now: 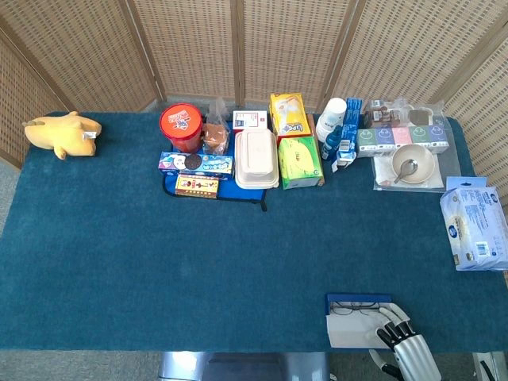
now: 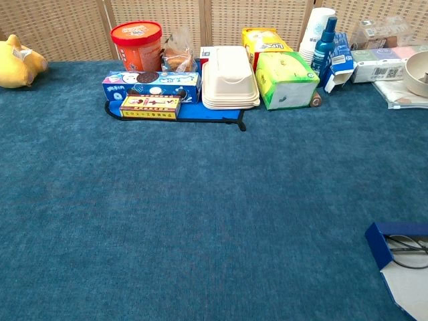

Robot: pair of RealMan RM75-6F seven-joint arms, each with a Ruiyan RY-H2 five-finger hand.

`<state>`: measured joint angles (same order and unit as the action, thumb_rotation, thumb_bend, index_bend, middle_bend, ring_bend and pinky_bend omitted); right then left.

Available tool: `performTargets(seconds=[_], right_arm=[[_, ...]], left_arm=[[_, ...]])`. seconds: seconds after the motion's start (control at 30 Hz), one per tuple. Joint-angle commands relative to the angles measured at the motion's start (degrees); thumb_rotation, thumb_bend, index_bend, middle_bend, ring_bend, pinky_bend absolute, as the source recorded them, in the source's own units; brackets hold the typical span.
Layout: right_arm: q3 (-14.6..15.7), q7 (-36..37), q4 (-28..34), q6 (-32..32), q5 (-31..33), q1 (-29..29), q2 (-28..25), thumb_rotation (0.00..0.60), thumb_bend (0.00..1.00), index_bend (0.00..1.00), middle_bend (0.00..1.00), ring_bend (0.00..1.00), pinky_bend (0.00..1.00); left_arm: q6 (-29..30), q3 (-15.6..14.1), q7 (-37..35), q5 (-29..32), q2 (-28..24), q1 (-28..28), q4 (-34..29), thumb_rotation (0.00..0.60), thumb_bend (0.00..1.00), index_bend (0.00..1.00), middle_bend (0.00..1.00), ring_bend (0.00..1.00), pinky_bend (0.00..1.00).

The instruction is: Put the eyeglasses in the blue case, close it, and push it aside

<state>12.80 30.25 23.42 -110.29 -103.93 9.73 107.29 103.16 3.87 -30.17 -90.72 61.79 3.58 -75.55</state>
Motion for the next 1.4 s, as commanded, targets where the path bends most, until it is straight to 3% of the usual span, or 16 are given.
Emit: performTargets(seconds=[0.03, 1.4], right_arm=[[0.18, -1.04, 1.63, 0.07, -0.39, -0.48, -0.66, 0.6, 0.35, 0.5, 0.28, 0.21, 0.17], [0.03, -9.86, 18.14, 4.97, -1.72, -3.77, -6.2, 0.6, 0.4, 0.64, 0.36, 0.25, 0.18]], left_arm=[[0.1, 0.04, -0.23, 0.1, 0.07, 0.11, 0.22, 0.596, 0.34, 0.32, 0.28, 0.3, 0.24], [0.26, 0.43, -2.74, 0.45, 0.78, 0.43, 2.57, 0.598, 0.34, 0.32, 0.28, 0.3, 0.24]])
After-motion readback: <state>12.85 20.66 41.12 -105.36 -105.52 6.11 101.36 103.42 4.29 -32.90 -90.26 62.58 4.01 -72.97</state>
